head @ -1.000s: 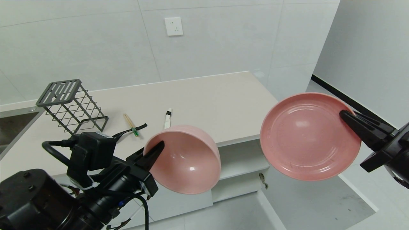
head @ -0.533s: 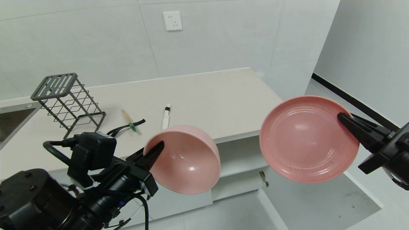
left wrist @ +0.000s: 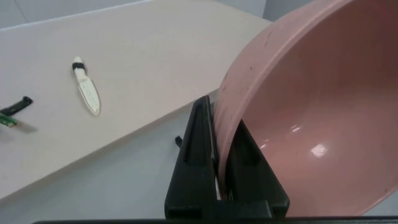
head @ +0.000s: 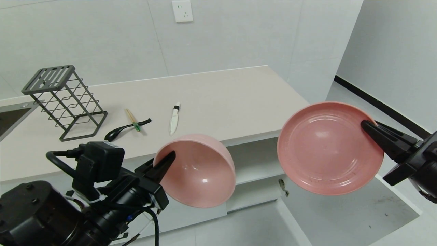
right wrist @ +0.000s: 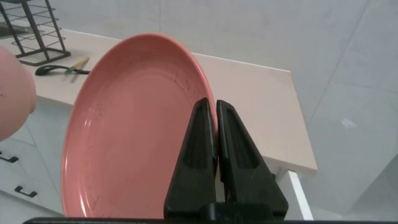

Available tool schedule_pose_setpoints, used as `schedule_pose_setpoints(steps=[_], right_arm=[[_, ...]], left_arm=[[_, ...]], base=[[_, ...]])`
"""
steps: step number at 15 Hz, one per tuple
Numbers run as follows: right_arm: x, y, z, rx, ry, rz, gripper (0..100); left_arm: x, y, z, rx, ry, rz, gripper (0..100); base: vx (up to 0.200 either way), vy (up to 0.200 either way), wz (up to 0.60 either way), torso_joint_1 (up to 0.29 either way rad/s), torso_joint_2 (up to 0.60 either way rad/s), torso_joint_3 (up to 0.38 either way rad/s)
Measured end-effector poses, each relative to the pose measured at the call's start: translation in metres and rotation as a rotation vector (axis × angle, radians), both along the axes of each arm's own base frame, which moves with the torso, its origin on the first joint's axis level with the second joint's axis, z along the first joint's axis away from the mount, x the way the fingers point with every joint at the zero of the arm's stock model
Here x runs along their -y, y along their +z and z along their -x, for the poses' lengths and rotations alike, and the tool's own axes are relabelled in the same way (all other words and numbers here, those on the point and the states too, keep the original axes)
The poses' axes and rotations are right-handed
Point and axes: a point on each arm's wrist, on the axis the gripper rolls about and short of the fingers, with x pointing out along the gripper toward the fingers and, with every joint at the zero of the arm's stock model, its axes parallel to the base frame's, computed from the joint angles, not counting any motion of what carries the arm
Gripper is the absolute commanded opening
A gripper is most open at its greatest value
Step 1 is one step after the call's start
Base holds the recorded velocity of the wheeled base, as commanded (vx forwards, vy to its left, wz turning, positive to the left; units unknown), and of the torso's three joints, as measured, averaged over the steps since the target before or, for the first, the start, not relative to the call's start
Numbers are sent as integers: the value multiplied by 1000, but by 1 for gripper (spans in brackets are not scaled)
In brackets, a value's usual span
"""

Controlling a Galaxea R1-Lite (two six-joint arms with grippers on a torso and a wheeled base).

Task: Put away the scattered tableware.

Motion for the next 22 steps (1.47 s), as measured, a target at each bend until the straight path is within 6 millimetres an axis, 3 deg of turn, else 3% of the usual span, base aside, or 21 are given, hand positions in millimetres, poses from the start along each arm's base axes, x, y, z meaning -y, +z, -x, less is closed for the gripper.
schedule_pose_setpoints(steps=[22], right_arm=[[-1, -8, -1, -39, 3, 14, 0]], left_arm=[[0, -6, 0, -20, -2, -21, 0]], base=[[0, 0, 0, -258, 473, 215]])
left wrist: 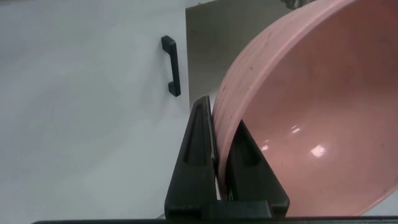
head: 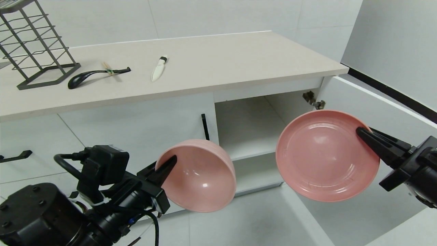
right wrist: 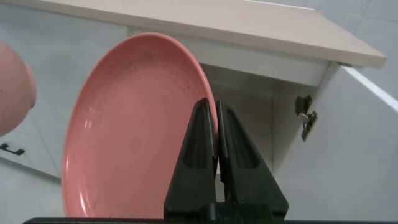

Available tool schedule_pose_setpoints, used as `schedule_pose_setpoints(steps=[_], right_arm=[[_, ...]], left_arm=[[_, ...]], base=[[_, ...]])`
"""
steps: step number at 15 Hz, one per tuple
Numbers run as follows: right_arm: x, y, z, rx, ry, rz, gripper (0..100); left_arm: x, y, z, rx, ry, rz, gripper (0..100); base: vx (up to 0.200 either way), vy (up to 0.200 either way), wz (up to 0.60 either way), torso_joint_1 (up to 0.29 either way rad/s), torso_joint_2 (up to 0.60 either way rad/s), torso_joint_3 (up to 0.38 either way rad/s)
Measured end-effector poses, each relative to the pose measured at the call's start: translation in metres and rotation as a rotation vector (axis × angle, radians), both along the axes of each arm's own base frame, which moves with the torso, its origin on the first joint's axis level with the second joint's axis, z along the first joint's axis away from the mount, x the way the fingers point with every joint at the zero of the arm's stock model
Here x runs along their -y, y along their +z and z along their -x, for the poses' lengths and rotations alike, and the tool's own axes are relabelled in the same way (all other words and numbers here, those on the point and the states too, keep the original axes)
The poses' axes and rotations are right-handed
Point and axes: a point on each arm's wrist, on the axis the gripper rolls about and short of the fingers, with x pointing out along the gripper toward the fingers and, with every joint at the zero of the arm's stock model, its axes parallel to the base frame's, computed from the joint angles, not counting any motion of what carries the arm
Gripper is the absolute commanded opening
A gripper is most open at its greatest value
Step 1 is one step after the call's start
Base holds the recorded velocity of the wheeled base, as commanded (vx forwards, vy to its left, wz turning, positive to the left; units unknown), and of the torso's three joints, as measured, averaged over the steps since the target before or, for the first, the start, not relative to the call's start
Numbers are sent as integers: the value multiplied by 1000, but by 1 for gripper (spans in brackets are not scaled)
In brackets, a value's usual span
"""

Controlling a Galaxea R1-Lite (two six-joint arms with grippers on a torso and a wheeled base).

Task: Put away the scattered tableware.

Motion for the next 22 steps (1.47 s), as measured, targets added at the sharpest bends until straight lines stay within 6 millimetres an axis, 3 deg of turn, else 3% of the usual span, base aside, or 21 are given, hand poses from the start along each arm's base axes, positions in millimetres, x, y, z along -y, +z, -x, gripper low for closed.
schedule_pose_setpoints(steps=[2, 8, 22], right_arm=[[0, -1, 0, -3, 0, 1, 0], [0, -1, 0, -5, -1, 2, 0], [0, -10, -1, -49, 0, 17, 0]], left_arm=[[0, 0, 0, -1, -1, -3, 0], [-2, 1, 2, 3, -2, -1, 0], [-1, -1, 8, -4, -23, -6, 0]], base=[[0, 0, 0, -261, 349, 117], [200, 0, 0, -73, 233, 84], [0, 29, 0, 0, 9, 10]])
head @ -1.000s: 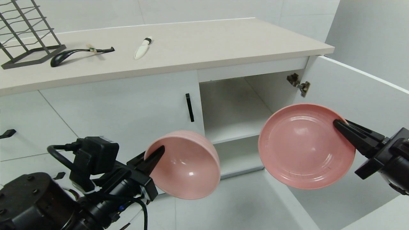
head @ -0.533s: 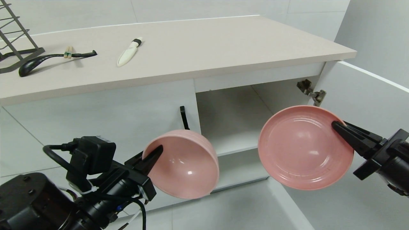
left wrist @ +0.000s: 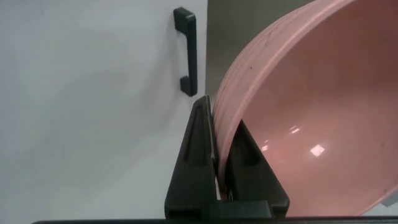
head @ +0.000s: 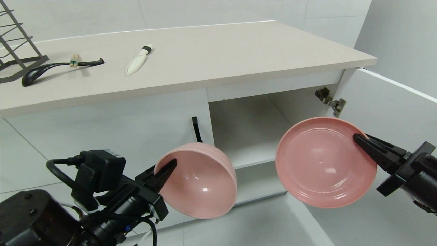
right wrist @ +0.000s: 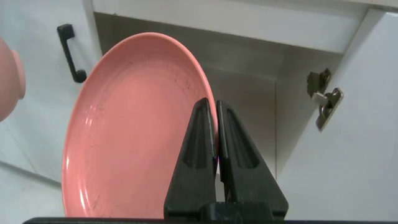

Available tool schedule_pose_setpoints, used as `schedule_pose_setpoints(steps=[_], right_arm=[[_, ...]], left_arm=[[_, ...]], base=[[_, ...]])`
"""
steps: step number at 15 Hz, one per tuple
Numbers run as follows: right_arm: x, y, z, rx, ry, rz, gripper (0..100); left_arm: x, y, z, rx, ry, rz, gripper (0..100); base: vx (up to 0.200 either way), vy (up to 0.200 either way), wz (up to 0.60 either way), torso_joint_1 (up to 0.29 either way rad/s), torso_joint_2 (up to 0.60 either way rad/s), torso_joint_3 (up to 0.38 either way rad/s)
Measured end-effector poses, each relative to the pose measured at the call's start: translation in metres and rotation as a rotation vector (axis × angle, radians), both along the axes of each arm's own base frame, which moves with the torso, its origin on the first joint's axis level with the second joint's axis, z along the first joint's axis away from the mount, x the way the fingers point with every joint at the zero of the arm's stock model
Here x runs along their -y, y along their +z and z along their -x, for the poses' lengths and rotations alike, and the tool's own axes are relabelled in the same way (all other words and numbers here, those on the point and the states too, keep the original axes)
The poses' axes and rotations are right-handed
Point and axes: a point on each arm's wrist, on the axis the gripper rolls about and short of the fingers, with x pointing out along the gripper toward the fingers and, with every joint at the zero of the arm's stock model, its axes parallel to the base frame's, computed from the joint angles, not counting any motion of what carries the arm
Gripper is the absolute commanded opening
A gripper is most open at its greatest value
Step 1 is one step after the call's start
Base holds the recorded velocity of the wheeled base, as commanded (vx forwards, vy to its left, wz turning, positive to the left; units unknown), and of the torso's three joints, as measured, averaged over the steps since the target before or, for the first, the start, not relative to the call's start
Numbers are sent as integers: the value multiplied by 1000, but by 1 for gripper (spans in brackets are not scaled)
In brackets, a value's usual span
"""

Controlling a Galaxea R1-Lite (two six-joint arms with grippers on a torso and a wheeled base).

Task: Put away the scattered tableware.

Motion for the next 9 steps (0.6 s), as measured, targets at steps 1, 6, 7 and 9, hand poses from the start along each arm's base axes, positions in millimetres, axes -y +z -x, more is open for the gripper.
schedule_pose_setpoints(steps=[1, 6, 7, 9], right_arm=[[0, -2, 0, -12, -1, 4, 0], [-11, -22, -7, -111, 42, 36, 0], [-15, -28, -10, -139, 56, 46, 0], [-23, -41, -17, -204, 76, 73, 0]], left_arm=[[0, -2, 0, -8, -1, -6, 0], [6, -12, 2, -48, -25, -37, 0], [7, -15, 6, -61, -42, -48, 0], [8, -18, 13, -77, -71, -63, 0]], base=[[0, 0, 0, 0, 0, 0], [80, 0, 0, 1, 0, 1], [200, 0, 0, 2, 2, 7], [200, 0, 0, -5, 0, 5]])
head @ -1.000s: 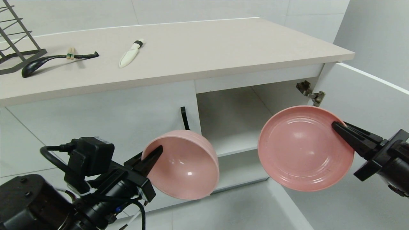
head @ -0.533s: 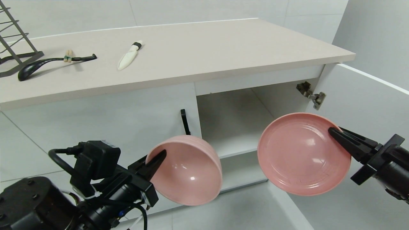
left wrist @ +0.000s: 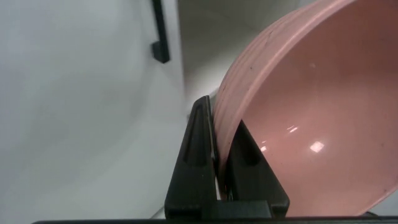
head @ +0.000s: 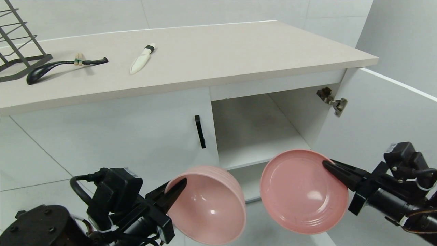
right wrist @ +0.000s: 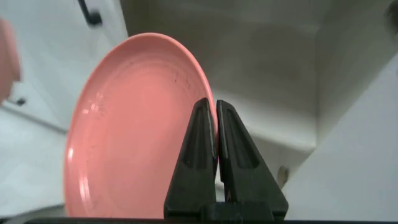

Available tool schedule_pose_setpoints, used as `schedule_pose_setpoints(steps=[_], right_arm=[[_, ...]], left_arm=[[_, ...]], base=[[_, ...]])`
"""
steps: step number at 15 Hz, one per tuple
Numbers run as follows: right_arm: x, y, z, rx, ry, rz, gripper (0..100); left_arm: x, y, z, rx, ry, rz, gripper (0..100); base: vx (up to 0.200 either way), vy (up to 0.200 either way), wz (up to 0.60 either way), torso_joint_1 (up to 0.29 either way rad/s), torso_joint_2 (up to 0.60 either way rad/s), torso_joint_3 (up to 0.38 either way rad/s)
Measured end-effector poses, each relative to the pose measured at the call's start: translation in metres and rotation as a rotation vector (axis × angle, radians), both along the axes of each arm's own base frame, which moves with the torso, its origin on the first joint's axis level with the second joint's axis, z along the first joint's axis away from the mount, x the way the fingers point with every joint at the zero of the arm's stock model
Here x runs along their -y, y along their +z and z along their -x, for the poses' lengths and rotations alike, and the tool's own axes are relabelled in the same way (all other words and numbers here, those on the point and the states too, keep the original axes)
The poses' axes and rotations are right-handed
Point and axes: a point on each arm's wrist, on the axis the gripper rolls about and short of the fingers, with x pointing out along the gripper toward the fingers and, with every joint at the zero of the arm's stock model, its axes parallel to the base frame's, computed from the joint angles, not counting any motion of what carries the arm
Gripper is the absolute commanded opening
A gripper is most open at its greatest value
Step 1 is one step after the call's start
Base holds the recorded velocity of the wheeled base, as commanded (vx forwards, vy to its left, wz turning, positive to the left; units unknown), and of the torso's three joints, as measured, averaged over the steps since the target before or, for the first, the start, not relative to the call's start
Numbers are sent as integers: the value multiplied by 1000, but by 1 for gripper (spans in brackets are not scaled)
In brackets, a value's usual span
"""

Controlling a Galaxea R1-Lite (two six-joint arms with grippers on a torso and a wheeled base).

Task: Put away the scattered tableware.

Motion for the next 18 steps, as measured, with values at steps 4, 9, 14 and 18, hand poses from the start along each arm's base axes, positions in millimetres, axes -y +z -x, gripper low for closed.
schedule_pose_setpoints(steps=[4, 9, 14, 18], right_arm=[[-8, -15, -9, -90, 15, -7, 0], [-14, -18, -19, -129, 21, -58, 0], [-32, -30, -47, -189, 34, -113, 0], [-49, -50, -81, -217, 29, -120, 0]], left_arm=[[-2, -3, 6, -10, -11, -14, 0], [-7, 2, 11, 41, -15, -55, 0], [-7, 3, 12, 47, -15, -52, 0], [-7, 3, 12, 47, -16, -51, 0]], base=[[50, 0, 0, -1, -1, 2], [0, 0, 0, 0, 0, 0], [0, 0, 0, 0, 0, 0], [0, 0, 0, 0, 0, 0]])
